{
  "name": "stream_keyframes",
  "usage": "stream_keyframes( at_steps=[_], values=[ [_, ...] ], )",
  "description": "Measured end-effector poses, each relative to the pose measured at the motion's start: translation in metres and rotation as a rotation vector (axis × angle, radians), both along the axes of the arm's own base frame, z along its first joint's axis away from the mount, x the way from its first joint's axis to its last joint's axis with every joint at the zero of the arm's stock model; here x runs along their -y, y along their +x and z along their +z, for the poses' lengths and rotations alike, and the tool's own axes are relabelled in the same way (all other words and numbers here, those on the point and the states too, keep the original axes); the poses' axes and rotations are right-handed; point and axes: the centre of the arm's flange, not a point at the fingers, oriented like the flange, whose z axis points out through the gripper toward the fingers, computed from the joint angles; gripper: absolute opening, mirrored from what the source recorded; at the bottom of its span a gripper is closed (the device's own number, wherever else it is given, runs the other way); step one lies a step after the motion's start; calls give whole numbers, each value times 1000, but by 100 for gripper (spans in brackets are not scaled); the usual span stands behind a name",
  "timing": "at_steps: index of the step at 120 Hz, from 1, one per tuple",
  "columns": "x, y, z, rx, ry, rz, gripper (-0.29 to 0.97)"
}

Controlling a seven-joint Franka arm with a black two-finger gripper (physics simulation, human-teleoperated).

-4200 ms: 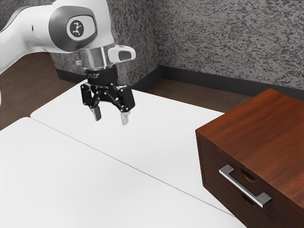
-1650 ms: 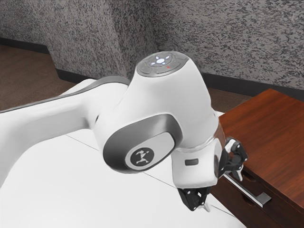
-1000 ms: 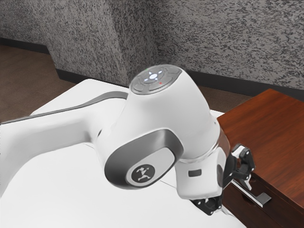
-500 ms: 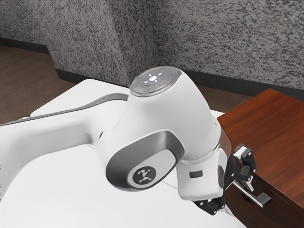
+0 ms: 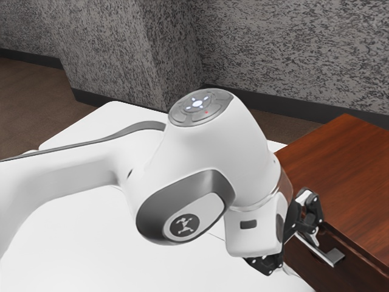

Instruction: Pull the drawer handle with one arm to open the drawer

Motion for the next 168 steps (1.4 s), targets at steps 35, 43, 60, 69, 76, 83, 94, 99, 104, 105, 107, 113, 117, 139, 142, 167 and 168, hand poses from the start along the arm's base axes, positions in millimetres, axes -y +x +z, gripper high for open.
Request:
stream_keyframes(
  at_steps=[35, 43, 60, 69, 76, 83, 94, 99, 104, 105, 107, 113, 117, 139, 142, 167, 168],
  values=[
    [-5, -4, 2, -27, 22, 5, 39],
    [-7, -5, 2, -34, 26, 8, 39],
    [-9, -11, 10, -36, 38, 8, 33],
    [-9, -14, 12, -38, 44, 8, 31],
    [-9, -15, 12, -42, 48, 8, 31],
    [-9, -16, 12, -48, 51, 7, 31],
    [-10, -17, 12, -54, 56, 7, 29],
    [-10, -18, 12, -56, 58, 7, 28],
    [-10, -19, 13, -57, 60, 7, 27],
    [-10, -19, 13, -57, 60, 7, 26],
    [-10, -20, 13, -58, 61, 7, 26],
    [-10, -21, 14, -59, 64, 7, 24],
    [-11, -23, 14, -59, 66, 7, 23],
    [-13, -32, 17, -60, 81, 9, 18],
    [-13, -33, 18, -60, 83, 10, 17],
    [-16, -43, 16, -73, 98, 14, 17],
    [-16, -44, 16, -74, 98, 14, 17]
  ],
)
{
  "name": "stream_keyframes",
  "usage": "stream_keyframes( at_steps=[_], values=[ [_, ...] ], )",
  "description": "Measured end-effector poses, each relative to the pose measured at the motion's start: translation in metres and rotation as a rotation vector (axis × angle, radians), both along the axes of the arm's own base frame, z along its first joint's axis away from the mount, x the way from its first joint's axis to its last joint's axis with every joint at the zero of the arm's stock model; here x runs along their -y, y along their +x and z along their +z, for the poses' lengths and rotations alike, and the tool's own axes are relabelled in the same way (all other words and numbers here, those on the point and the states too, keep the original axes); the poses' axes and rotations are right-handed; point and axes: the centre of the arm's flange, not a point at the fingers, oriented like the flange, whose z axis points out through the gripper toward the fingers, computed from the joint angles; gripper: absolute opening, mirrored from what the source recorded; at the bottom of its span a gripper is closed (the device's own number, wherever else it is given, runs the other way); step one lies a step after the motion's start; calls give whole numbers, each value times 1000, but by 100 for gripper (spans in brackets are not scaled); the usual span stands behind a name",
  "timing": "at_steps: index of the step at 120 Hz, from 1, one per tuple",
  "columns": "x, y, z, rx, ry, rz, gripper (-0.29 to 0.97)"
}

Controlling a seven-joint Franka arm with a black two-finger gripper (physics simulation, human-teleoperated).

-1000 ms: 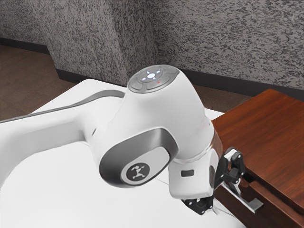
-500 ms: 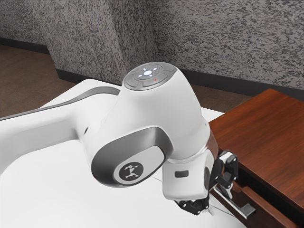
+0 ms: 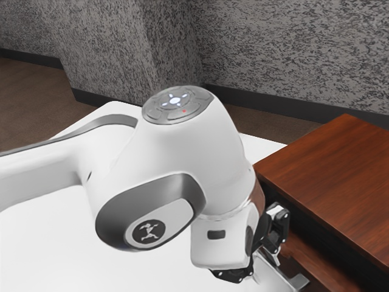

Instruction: Pull the drawer handle with one arm to open the drawer

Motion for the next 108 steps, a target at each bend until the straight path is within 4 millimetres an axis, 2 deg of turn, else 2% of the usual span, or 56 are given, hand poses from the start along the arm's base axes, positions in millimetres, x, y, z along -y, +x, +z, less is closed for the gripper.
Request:
stream_keyframes(
  at_steps=[108],
  values=[
    [-3, -43, -1, -9, 26, 28, 15]
  ],
)
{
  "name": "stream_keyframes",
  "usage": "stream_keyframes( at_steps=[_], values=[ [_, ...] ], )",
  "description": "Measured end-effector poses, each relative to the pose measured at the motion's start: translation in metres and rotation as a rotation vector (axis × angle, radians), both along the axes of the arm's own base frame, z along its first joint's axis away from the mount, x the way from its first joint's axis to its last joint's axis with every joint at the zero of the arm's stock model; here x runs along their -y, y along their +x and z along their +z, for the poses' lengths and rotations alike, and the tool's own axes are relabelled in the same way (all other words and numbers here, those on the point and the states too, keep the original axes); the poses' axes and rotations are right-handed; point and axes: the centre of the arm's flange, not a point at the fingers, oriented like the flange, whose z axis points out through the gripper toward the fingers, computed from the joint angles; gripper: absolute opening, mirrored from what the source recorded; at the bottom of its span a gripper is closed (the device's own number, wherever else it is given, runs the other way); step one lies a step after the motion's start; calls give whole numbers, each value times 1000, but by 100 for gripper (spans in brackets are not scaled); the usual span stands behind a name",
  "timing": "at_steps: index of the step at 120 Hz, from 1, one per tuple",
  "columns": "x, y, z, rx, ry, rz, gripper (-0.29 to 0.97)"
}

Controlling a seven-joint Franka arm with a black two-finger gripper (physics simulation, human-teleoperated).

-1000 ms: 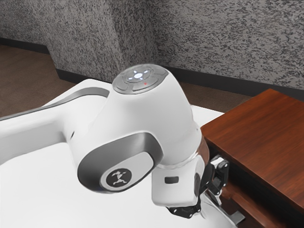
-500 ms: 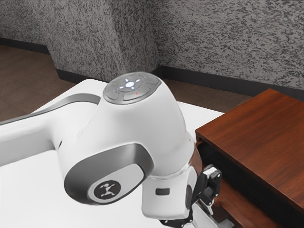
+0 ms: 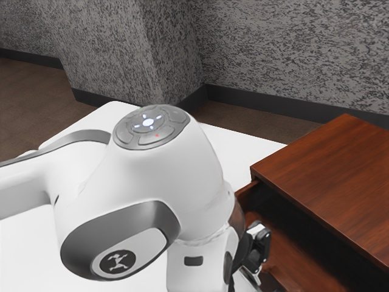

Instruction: Pull the drawer handle with one arm to open the drawer

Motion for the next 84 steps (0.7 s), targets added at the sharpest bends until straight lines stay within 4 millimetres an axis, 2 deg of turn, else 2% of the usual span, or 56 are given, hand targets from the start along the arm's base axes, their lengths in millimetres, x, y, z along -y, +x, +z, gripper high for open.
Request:
stream_keyframes(
  at_steps=[30, 84],
  values=[
    [-2, -8, -3, -5, 9, 6, 13],
    [-3, -25, 9, 4, 10, 12, 7]
  ],
)
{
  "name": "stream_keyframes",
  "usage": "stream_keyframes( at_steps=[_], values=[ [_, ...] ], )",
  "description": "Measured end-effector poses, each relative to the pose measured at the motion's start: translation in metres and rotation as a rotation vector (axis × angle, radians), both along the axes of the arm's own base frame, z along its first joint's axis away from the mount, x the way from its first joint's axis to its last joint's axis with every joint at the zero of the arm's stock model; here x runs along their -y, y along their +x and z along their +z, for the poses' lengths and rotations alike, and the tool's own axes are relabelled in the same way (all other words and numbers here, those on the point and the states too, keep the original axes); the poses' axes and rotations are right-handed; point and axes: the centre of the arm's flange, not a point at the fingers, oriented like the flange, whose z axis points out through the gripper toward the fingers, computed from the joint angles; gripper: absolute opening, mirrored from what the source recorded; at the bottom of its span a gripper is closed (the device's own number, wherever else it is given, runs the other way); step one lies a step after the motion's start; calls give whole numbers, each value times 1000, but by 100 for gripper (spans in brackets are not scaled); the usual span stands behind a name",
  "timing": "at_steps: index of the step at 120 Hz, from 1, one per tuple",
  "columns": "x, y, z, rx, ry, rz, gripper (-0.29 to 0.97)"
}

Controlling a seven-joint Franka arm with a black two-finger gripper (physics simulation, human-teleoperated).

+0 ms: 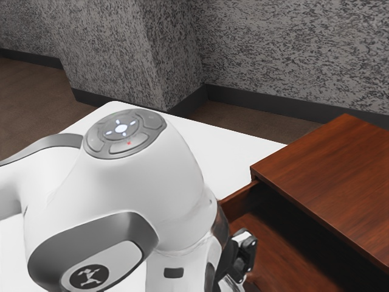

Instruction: Pull the drawer handle with one arm to open the drawer

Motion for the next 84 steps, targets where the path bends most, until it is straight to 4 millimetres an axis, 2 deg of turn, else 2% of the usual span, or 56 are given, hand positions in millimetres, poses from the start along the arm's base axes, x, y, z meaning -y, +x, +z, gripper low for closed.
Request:
stream_keyframes(
  at_steps=[18, 32, 44, 48, 56, 66, 72, 84],
  values=[
    [-1, -3, 5, 5, -1, 3, 7],
    [-8, -11, 26, 39, -25, 9, 8],
    [-19, -16, 63, 95, -58, 23, 8],
    [-22, -19, 85, 127, -76, 28, 8],
    [-43, -21, 142, 200, -131, 59, 11],
    [-68, -27, 199, 269, -180, 99, 21],
    [-80, -28, 212, 277, -191, 119, 31],
    [-103, -21, 216, 255, -201, 163, 45]
  ],
)
